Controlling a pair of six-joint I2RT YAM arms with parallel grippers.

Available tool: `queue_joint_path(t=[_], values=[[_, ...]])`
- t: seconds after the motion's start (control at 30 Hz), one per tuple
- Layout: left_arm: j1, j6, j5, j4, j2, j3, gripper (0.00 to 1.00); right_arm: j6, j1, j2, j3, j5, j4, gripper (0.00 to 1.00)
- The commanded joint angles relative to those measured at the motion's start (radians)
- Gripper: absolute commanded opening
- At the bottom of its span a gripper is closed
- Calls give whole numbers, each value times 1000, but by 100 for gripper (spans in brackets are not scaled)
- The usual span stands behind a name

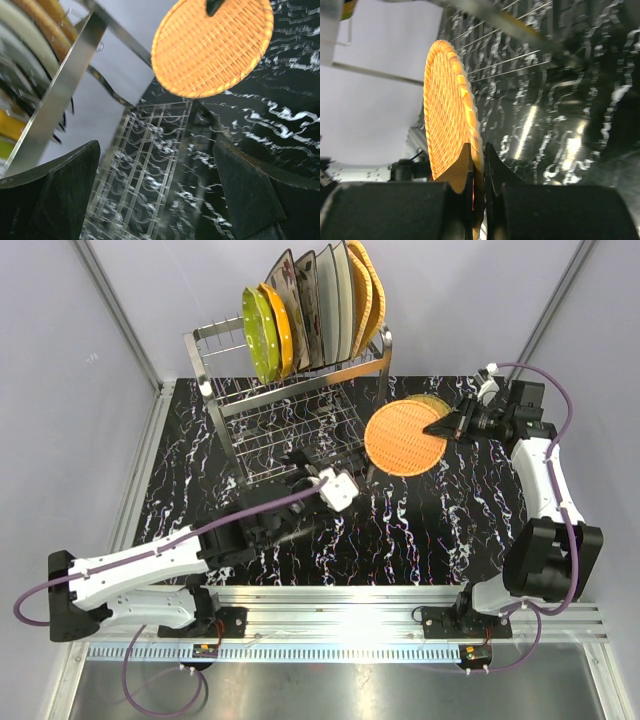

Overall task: Unload the plates from the dish rack
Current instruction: Place the plate on the table

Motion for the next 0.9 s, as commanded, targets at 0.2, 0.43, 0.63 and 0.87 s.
queue_joint_path(t=[0.2, 0.43, 0.63, 0.87], values=[[57, -442, -121, -35, -115, 26, 99, -97, -50, 88, 105, 159, 63, 0], [71, -587, -154, -77, -195, 6, 99, -54, -53, 216, 180, 263, 155, 0], [71, -690, -180, -126, -234, -8, 99, -17, -56, 363, 288, 349, 190, 0], [71, -762, -201, -169, -264, -12, 99, 29, -56, 599, 493, 431, 198, 0]])
